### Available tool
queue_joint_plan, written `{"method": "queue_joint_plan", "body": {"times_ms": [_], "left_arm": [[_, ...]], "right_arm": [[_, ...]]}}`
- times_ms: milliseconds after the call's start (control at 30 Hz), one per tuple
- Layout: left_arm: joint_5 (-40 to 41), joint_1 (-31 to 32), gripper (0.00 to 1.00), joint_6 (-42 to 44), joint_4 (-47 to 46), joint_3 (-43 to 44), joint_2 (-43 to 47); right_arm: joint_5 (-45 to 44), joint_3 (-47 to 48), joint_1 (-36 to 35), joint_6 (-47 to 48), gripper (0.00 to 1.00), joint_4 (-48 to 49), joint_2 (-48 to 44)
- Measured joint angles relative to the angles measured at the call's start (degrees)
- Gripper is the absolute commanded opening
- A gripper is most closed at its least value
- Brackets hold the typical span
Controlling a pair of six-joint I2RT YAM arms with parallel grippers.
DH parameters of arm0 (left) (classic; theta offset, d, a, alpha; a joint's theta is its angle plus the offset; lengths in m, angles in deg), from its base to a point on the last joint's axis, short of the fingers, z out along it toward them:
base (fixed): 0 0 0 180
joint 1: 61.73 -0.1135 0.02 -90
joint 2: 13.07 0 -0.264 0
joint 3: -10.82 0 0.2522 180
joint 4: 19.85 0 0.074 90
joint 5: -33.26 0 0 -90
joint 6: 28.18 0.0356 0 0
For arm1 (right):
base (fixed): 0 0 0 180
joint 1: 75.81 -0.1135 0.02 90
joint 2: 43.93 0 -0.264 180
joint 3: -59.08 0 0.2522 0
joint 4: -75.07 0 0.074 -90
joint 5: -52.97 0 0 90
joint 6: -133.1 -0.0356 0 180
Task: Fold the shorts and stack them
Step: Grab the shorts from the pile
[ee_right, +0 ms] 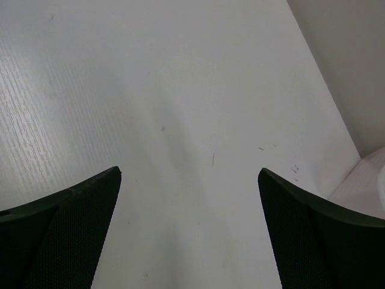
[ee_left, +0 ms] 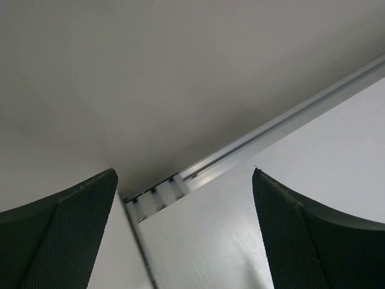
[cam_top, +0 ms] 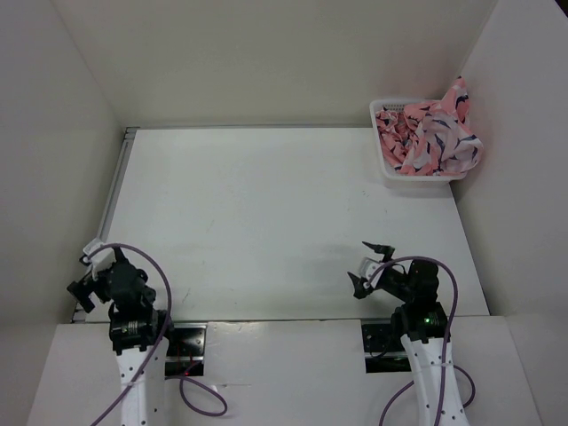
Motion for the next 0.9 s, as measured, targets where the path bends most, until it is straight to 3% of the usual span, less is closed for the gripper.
{"method": "queue_joint_plan", "body": {"times_ms": [167, 367, 567, 900], "left_arm": [[-11.9, 0.0, 0.99, 0.0, -7.7, 0.5, 0.0], [-34.2, 0.0, 0.99, 0.0, -5.5, 1.8, 0.0], [-43.0, 0.0, 0.99, 0.0, 0.2, 0.0, 0.0], [-48.8, 0.0, 0.99, 0.0, 8.6, -0.7, 0.0]], "right_arm": [[0.0, 0.0, 0.0, 7.5, 0.99, 0.2, 0.0], [-1.6, 0.0, 0.0, 16.7, 0.99, 0.2, 0.0], [-3.9, -0.6, 0.0, 17.5, 0.99, 2.9, 0.0], [-7.7, -1.6, 0.0, 7.3, 0.99, 17.3, 0.0]]}}
